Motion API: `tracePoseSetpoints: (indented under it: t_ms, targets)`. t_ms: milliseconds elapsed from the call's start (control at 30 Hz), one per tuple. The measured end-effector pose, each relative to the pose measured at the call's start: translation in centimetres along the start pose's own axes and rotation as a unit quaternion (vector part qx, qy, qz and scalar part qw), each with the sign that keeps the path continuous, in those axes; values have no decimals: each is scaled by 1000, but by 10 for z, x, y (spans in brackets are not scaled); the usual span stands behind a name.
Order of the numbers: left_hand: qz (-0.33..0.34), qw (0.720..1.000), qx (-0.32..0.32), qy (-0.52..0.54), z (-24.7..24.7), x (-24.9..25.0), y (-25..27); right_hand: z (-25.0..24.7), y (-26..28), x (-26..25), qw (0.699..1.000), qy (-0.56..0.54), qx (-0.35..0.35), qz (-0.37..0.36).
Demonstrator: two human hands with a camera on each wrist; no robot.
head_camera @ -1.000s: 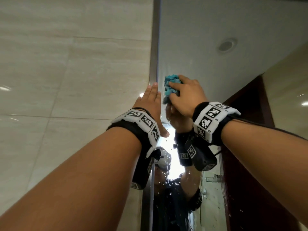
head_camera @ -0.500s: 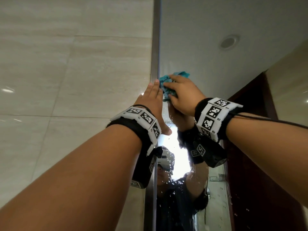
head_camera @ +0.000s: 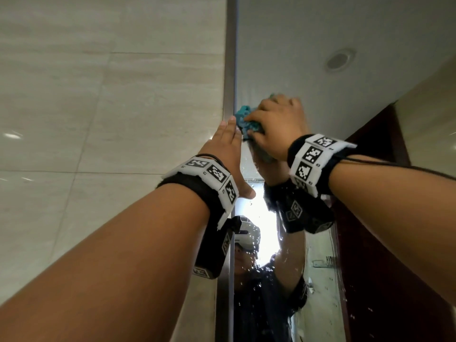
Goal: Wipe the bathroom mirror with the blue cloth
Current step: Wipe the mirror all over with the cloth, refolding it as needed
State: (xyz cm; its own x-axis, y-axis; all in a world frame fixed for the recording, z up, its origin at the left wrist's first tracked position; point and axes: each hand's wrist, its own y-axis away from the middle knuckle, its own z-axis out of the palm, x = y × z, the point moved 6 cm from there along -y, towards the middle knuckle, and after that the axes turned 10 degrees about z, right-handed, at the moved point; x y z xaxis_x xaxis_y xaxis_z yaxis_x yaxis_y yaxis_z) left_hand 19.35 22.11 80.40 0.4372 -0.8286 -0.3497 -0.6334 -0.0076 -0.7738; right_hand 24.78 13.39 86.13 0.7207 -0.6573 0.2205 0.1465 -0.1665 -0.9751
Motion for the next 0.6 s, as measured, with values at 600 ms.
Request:
tracePoseSetpoints:
  t_ms: [600]
  targets:
    - [-4,1000,-8,13,1,-1,1,14,-12,32,984,-127,-59,107]
